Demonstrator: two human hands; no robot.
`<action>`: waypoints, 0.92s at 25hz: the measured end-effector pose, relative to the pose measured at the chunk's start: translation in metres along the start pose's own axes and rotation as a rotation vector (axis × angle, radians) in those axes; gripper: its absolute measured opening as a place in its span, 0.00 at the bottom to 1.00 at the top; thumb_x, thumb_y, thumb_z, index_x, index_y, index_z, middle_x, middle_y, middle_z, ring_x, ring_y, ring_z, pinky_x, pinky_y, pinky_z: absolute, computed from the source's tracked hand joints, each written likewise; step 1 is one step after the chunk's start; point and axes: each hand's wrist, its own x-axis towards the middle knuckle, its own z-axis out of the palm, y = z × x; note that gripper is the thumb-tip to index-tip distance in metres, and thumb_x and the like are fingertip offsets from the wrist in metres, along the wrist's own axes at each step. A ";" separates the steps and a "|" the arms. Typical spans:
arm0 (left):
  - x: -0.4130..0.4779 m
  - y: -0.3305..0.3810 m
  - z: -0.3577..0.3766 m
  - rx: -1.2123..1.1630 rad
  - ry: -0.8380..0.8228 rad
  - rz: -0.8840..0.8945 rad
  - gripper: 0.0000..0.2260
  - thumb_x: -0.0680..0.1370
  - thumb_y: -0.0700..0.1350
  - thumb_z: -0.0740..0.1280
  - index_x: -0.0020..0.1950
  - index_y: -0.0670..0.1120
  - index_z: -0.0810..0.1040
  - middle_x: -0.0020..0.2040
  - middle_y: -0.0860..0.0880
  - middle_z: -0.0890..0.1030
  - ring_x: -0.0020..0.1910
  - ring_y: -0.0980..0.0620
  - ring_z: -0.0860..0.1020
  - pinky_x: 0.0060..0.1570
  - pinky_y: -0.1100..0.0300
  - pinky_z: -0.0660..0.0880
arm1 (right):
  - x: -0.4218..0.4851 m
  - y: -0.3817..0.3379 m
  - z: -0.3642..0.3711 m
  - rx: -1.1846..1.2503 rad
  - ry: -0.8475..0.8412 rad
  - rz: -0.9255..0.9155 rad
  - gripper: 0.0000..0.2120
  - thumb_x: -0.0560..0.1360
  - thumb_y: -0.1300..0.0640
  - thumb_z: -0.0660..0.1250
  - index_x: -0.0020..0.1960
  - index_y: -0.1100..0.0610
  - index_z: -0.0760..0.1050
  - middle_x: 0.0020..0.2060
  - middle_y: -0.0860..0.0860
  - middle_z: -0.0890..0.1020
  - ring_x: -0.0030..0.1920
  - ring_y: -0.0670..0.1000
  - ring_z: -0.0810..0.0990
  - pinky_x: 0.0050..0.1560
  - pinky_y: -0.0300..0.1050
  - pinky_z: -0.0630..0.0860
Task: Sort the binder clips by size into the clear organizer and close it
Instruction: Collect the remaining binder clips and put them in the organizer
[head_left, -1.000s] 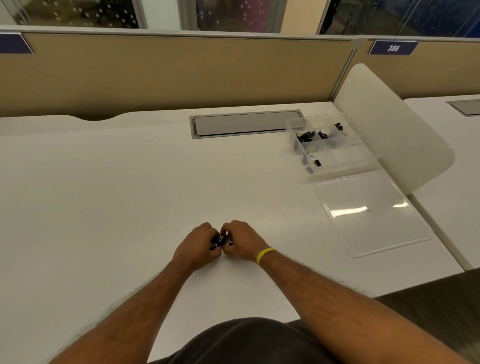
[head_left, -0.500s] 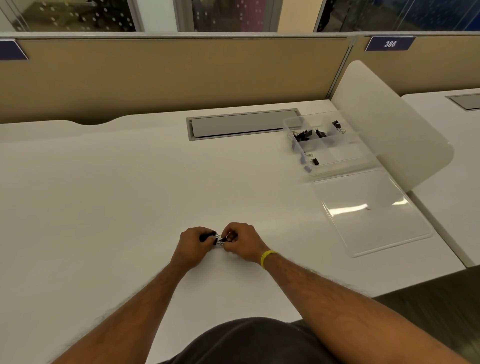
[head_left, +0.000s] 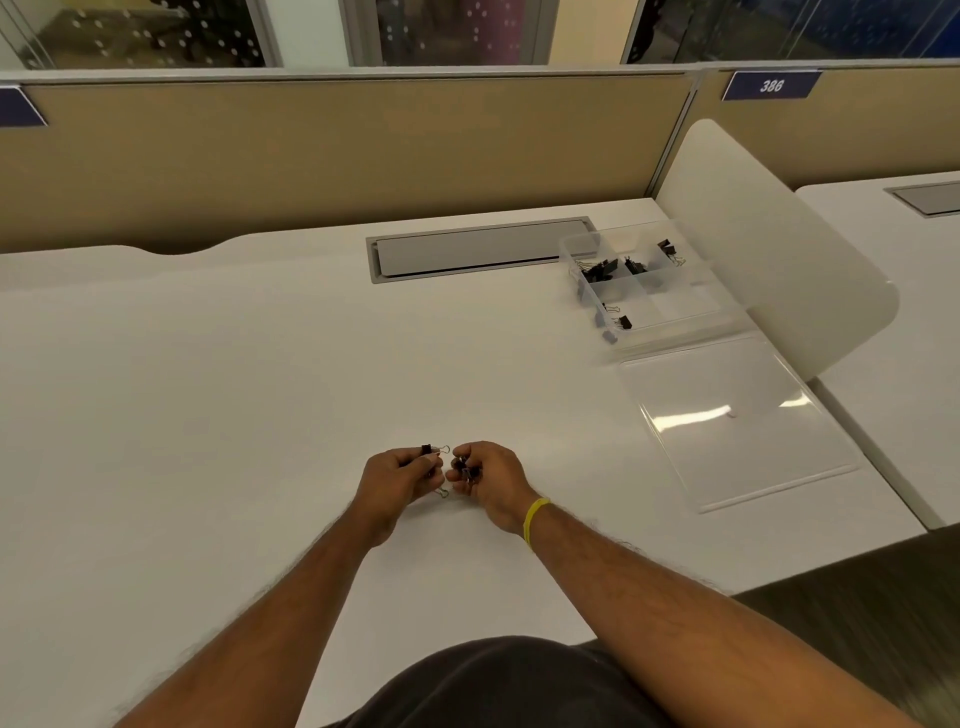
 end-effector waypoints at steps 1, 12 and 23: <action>-0.001 0.001 0.002 -0.034 -0.005 -0.007 0.06 0.78 0.37 0.67 0.51 0.36 0.81 0.46 0.39 0.82 0.43 0.49 0.83 0.46 0.60 0.81 | -0.001 -0.001 0.000 0.048 -0.004 0.038 0.11 0.75 0.67 0.54 0.44 0.63 0.75 0.38 0.58 0.76 0.35 0.53 0.77 0.35 0.43 0.76; -0.021 0.023 0.035 0.607 -0.123 0.455 0.09 0.77 0.41 0.67 0.53 0.51 0.84 0.47 0.58 0.85 0.48 0.62 0.81 0.48 0.69 0.77 | -0.002 -0.004 0.002 0.345 -0.066 0.160 0.14 0.79 0.53 0.59 0.47 0.62 0.78 0.40 0.58 0.82 0.43 0.55 0.79 0.49 0.50 0.78; 0.005 0.000 -0.015 1.026 -0.015 0.520 0.12 0.75 0.44 0.71 0.58 0.49 0.80 0.53 0.55 0.78 0.50 0.58 0.77 0.53 0.61 0.75 | 0.000 -0.010 -0.014 0.463 -0.017 0.167 0.14 0.78 0.52 0.61 0.47 0.64 0.75 0.39 0.60 0.79 0.42 0.58 0.80 0.48 0.52 0.79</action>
